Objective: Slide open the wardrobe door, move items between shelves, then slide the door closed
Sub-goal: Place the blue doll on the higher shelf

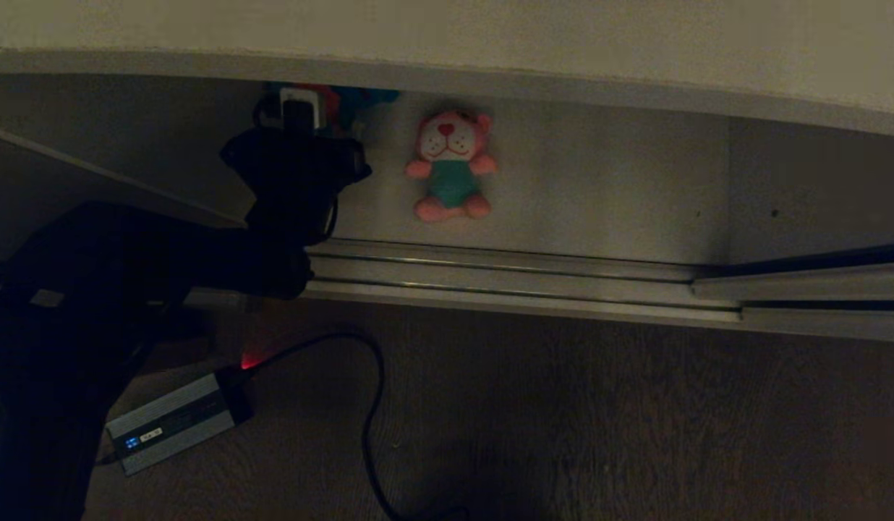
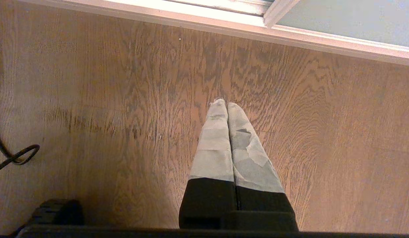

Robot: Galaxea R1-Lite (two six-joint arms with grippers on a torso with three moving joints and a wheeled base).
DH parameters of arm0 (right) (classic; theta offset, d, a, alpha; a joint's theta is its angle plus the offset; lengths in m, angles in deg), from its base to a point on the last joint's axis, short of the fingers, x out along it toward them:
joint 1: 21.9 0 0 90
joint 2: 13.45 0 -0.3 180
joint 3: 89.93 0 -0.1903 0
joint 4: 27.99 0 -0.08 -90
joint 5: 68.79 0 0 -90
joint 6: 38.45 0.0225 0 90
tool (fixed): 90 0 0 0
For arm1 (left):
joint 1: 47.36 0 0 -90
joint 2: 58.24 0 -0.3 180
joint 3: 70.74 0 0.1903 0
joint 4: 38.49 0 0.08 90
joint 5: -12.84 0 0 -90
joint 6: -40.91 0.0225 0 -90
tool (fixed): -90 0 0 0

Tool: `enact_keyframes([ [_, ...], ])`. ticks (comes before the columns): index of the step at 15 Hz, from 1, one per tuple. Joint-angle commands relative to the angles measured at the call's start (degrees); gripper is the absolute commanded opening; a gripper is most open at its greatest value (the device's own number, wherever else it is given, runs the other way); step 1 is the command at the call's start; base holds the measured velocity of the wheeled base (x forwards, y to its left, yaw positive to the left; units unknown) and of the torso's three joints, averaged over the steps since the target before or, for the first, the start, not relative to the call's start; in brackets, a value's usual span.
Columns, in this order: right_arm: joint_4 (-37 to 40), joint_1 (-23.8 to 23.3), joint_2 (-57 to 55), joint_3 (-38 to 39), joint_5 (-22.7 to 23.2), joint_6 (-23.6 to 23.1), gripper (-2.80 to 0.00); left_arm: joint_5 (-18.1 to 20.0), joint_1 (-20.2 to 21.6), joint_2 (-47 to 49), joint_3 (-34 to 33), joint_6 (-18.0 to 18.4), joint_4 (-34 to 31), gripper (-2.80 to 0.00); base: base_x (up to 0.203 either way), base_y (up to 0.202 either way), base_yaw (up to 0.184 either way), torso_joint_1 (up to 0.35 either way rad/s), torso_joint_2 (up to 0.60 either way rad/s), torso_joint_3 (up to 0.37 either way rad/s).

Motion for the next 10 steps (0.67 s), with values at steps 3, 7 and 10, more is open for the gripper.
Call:
enact_keyframes([
  [3, 0.0, 0.0, 0.0, 0.2, 0.0, 0.0, -2.80, 4.9, 1.7, -0.5, 3.1, 7.1, -0.4, 0.00, 0.000, 0.000, 0.000, 0.000, 0.00, 0.000],
  [7, 0.0, 0.0, 0.1, 0.2, 0.0, 0.0, -2.80, 5.8, 1.8, -0.2, 4.4, 10.9, -2.2, 0.00, 0.000, 0.000, 0.000, 0.000, 0.00, 0.000],
  [10, 0.0, 0.0, 0.0, 0.2, 0.0, 0.0, -2.80, 5.2, 1.7, -0.1, 4.5, 14.0, -2.6, 0.00, 0.000, 0.000, 0.000, 0.000, 0.00, 0.000],
])
